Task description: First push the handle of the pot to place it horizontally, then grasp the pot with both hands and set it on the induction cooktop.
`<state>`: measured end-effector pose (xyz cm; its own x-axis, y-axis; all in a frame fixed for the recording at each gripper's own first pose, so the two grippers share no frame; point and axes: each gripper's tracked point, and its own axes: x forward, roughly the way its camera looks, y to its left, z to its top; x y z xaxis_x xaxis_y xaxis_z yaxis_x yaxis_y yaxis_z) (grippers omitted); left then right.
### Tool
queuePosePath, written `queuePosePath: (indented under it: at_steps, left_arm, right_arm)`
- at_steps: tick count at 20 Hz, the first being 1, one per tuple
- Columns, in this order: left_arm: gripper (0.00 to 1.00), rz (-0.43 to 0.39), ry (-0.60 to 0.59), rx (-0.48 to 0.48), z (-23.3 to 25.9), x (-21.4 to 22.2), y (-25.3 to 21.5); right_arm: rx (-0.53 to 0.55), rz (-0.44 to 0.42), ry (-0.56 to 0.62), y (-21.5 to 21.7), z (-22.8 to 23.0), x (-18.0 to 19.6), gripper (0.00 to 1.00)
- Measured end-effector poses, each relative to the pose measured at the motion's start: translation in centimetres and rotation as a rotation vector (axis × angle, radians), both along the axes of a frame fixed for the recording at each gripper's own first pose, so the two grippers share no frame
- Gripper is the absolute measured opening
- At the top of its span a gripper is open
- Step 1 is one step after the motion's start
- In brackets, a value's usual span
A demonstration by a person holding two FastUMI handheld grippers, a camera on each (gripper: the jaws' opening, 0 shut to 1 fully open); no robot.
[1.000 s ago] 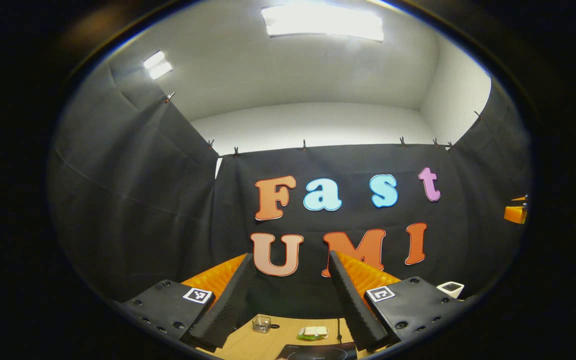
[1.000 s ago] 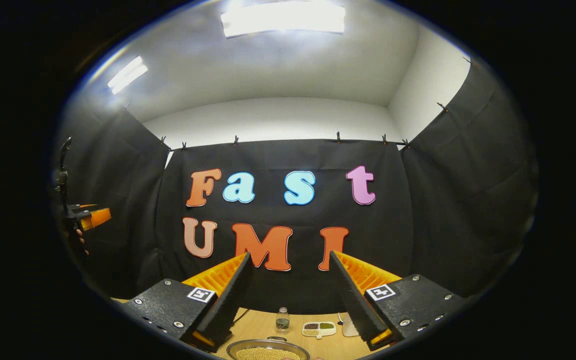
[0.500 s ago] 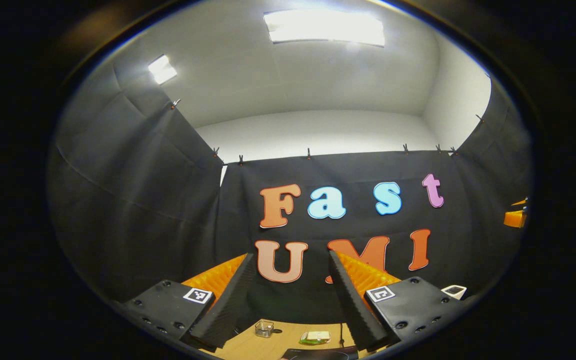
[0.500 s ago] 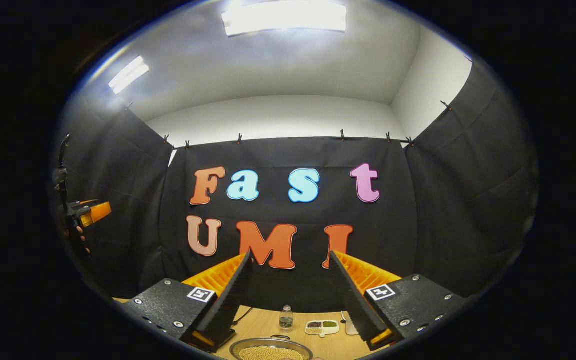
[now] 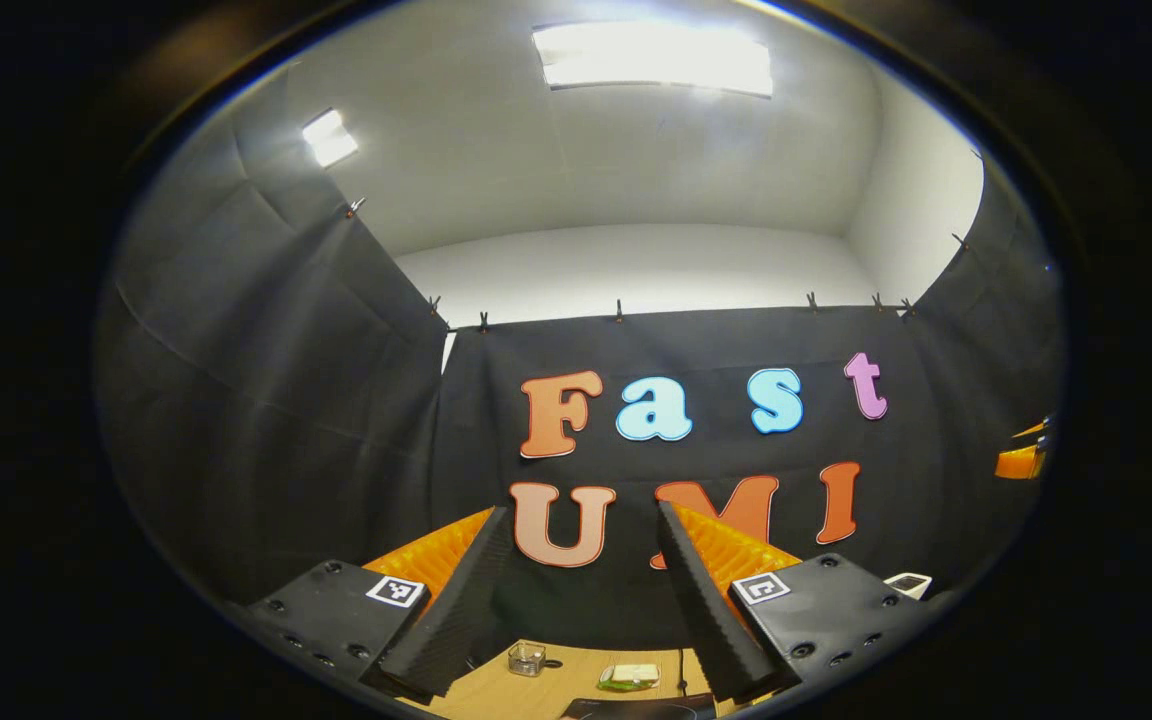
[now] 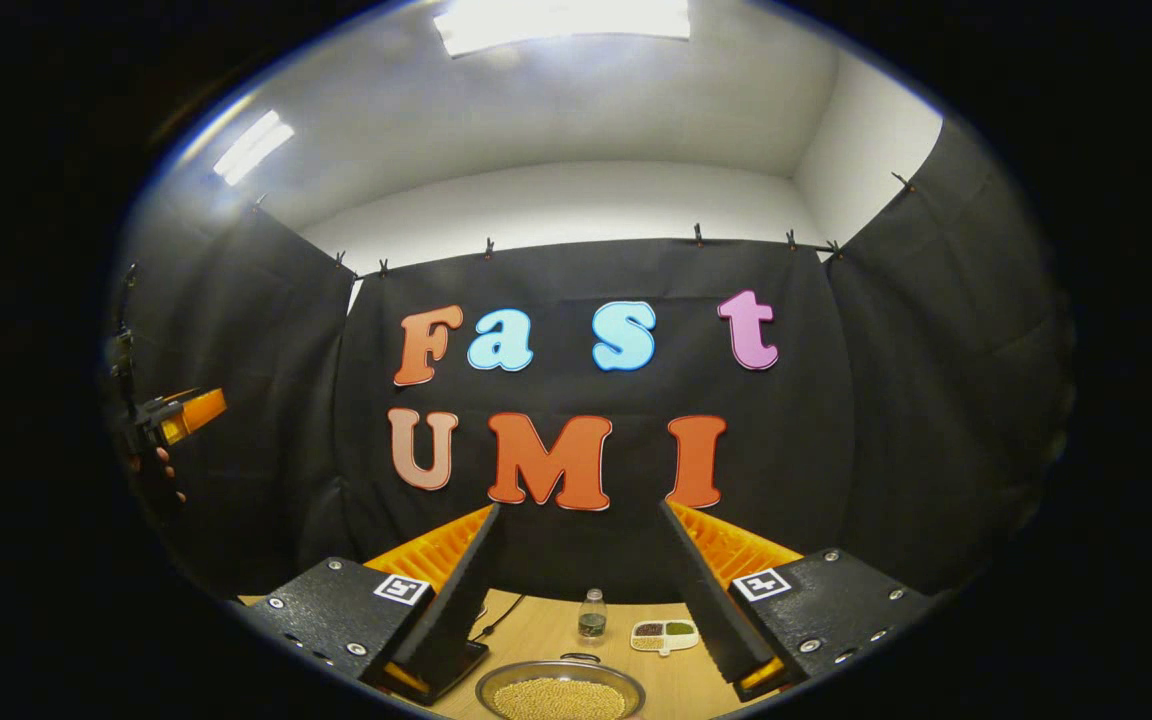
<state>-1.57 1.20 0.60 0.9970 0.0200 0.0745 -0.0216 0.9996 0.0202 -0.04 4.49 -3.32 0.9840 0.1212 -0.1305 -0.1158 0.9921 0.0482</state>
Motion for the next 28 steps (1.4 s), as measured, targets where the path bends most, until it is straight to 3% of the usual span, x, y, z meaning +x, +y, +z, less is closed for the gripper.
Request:
queuePosePath:
  at_steps: [2, 7, 10, 15, 21, 28]
  left_arm:
    - [0.98, 0.003, 0.016, 0.001, -0.7, 0.2, 0.3]
    - [0.98, 0.019, 0.052, 0.013, -2.3, 0.4, 1.1]
    - [0.98, 0.036, 0.077, 0.012, -3.4, 0.8, 1.7]
    - [0.94, 0.064, 0.101, 0.040, -4.4, 0.7, 3.0]
    - [0.96, 0.079, 0.119, 0.046, -5.7, 0.6, 3.8]
    - [0.96, 0.102, 0.184, 0.036, -8.6, 1.5, 5.5]
  right_arm:
    - [0.011, 0.011, 0.040, 0.6, -1.3, 0.1, 0.98]
    - [-0.003, 0.067, 0.164, 3.2, -6.7, 0.2, 0.94]
    - [-0.023, 0.145, 0.324, 6.1, -12.6, -0.1, 0.94]
    - [0.047, 0.212, 0.573, 9.5, -20.6, -1.0, 0.88]
    - [0.007, 0.286, 0.838, 12.8, -28.5, -5.4, 0.71]
    - [-0.012, 0.334, 1.044, 14.6, -35.2, -9.0, 0.34]
